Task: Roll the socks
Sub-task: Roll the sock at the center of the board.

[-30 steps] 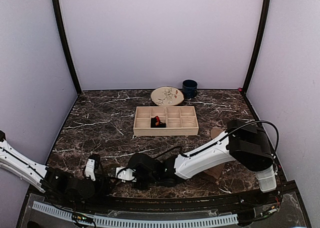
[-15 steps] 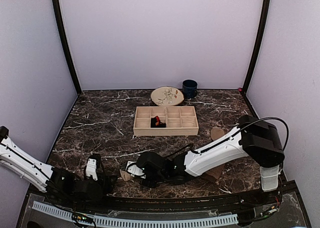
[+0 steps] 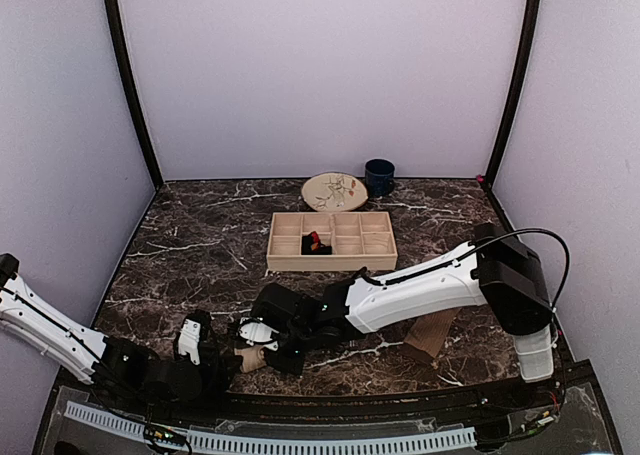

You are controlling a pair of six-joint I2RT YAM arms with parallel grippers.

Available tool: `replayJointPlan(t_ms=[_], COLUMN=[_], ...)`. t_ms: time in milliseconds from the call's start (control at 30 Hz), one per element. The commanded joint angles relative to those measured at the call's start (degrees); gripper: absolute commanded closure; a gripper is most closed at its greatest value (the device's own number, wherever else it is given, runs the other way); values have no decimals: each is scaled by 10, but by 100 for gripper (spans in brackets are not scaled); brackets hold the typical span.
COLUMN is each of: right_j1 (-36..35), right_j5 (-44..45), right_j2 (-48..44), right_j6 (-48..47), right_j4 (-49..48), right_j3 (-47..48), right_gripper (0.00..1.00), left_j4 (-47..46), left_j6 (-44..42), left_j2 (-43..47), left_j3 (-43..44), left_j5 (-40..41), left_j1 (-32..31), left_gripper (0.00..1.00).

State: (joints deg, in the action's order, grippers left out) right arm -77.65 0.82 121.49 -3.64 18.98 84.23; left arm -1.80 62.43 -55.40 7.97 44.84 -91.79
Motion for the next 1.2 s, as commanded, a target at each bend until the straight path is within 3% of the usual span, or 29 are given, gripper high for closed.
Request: replayJointPlan(t_ms=[0, 333, 567, 833, 967, 1167], right_j1=[11, 51, 56, 52, 49, 45], right_j5=[-101, -187, -197, -209, -207, -206], right_j2=[68, 97, 102, 93, 97, 96], right_j6=[11, 7, -5, -16, -21, -24], right_j4=[166, 200, 218, 209, 211, 209], right_j3=[27, 79, 96, 79, 79, 78], right_gripper=[90, 88, 88, 88, 88, 88], left_j4=[-52, -131, -151, -153, -197, -215], left_j6=[-56, -140, -175, -179, -217, -250], left_j2=[16, 7, -8, -85, -120, -121], left_j3=[-21, -26, -22, 0, 9, 16], left_j5=[-31, -63, -70, -31, -33, -34], left_j1=[-2, -5, -8, -8, -8, -9], left_gripper=[30, 29, 27, 21, 20, 20])
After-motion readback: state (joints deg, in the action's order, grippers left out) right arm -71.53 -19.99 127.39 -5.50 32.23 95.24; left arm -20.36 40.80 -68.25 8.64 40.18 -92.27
